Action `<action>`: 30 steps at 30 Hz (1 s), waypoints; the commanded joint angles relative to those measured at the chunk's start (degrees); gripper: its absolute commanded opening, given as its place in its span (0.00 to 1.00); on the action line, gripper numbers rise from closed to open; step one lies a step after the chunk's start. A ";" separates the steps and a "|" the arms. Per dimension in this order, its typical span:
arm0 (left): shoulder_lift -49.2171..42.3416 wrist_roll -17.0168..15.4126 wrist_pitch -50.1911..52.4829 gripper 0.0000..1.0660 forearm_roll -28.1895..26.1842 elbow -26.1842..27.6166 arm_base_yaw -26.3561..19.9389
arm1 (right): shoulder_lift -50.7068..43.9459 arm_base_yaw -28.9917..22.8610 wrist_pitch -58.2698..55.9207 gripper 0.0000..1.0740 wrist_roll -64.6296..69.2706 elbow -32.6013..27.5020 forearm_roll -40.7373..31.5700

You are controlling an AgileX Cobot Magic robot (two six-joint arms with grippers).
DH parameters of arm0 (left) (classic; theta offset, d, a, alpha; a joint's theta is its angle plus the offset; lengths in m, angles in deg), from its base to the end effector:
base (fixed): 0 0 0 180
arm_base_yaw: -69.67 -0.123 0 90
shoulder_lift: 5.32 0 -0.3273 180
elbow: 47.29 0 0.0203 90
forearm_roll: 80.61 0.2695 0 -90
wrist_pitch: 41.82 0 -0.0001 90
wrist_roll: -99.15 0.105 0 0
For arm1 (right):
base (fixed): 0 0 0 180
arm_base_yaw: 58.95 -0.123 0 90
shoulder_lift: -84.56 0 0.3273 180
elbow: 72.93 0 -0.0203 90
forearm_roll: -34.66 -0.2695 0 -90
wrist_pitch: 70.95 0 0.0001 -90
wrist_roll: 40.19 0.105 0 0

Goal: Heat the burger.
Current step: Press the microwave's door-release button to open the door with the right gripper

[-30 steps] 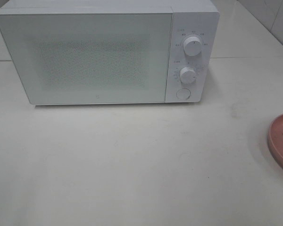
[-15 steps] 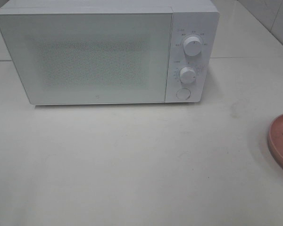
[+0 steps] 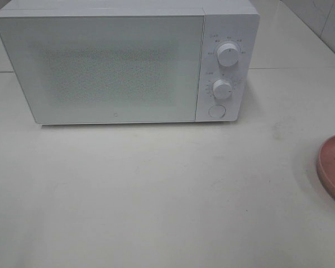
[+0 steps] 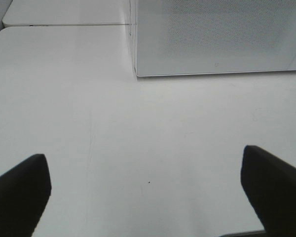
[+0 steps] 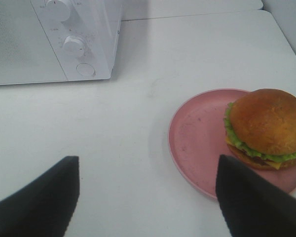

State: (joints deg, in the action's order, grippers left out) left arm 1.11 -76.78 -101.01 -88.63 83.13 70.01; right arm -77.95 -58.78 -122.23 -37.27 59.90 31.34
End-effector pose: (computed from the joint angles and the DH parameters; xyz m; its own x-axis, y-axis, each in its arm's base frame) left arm -0.0187 -0.0125 0.2831 -0.4220 0.0015 -0.9066 0.1141 0.9921 -0.0515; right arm 0.0170 0.0047 0.3092 -0.4383 0.0883 -0.8945 0.0005 0.9952 0.0980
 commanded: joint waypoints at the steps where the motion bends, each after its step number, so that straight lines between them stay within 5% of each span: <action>1: -1.20 -0.46 0.29 0.94 -0.23 -0.23 0.23 | 3.32 0.29 4.18 0.70 -0.06 0.34 0.23; 30: -1.20 -0.46 0.29 0.94 -0.23 -0.23 0.23 | 30.71 0.29 34.78 0.70 -0.34 0.34 1.43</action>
State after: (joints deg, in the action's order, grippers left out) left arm 1.11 -76.78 -101.01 -88.63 83.13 70.01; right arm -49.18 -58.78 -91.18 -37.38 59.90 32.60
